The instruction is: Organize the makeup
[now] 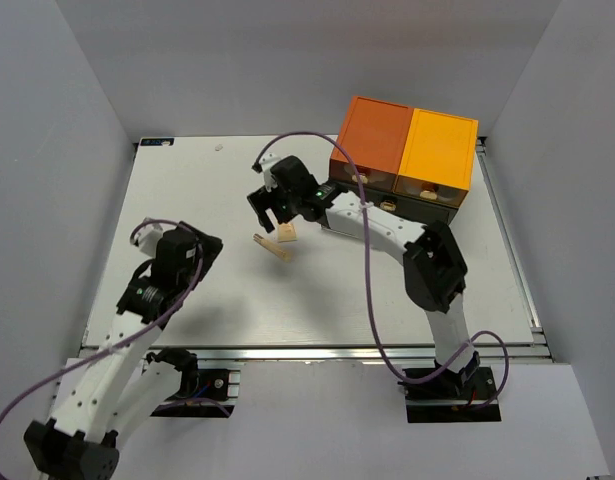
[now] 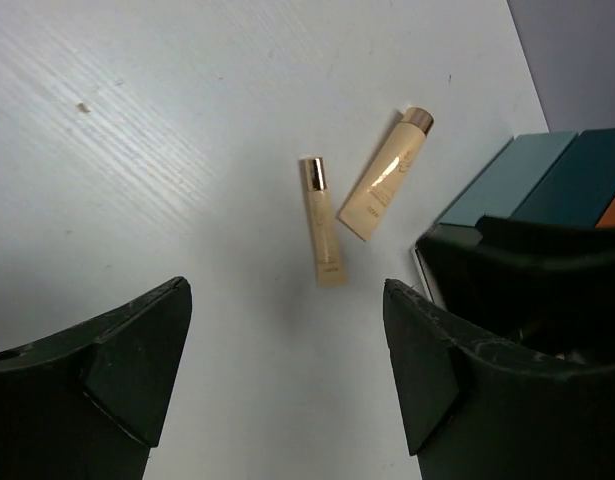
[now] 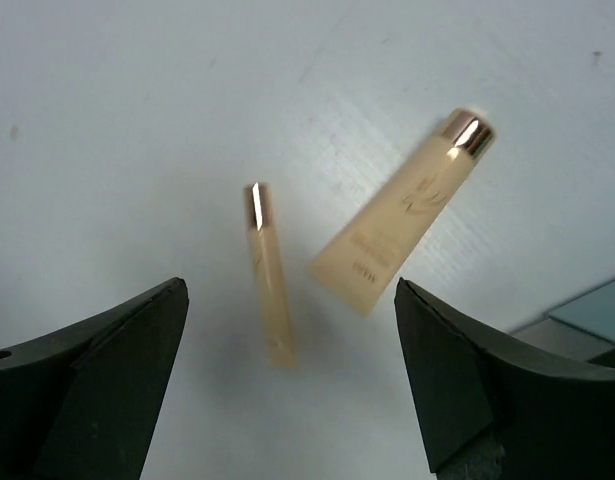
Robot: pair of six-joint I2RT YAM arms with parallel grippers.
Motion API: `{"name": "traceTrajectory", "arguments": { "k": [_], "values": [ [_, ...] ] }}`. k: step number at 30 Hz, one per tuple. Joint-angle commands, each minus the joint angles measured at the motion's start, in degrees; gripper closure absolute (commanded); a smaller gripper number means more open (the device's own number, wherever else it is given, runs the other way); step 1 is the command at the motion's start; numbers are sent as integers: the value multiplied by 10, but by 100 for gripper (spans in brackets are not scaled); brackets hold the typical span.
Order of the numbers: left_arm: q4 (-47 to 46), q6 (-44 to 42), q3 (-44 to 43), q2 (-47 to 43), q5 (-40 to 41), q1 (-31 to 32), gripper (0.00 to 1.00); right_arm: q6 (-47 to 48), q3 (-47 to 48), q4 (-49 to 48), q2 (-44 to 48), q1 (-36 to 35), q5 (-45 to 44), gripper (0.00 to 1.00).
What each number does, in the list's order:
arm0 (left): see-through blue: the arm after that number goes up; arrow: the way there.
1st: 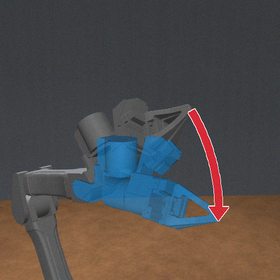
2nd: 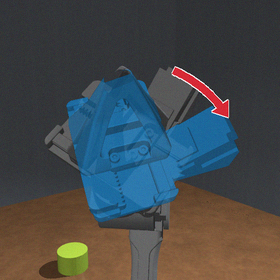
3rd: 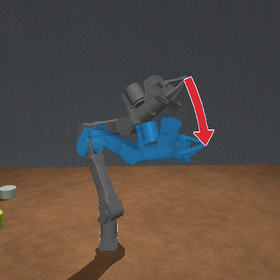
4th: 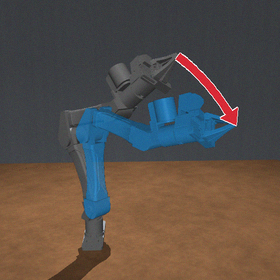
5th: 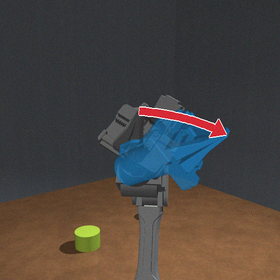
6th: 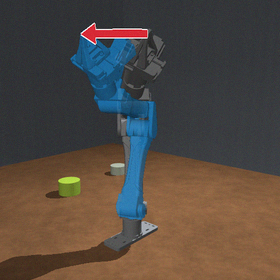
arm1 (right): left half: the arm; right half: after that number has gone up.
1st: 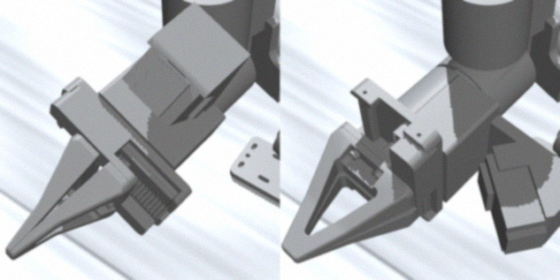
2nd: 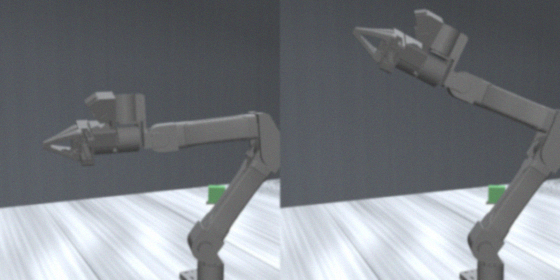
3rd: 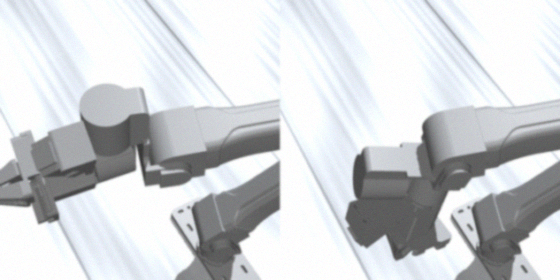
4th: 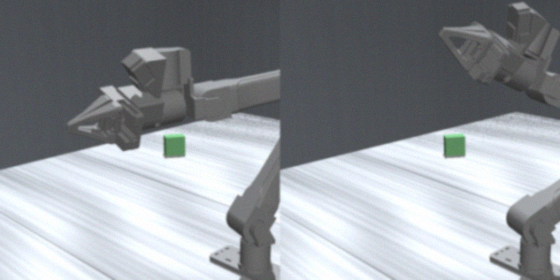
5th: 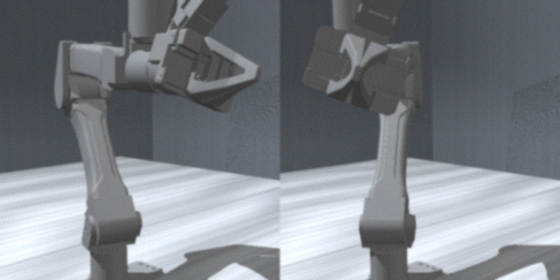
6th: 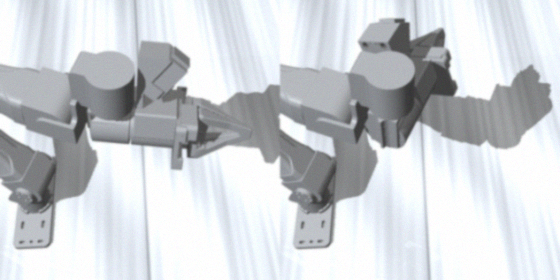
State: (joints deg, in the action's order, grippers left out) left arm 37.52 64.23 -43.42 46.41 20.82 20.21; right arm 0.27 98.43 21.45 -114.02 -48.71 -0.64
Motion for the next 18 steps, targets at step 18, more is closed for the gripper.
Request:
{"name": "traceTrajectory", "arguments": {
  "k": [18],
  "values": [
    [86,41,27,-97,27,1,13,-178,171,-92,-243,41,-159,21]
  ]
}}
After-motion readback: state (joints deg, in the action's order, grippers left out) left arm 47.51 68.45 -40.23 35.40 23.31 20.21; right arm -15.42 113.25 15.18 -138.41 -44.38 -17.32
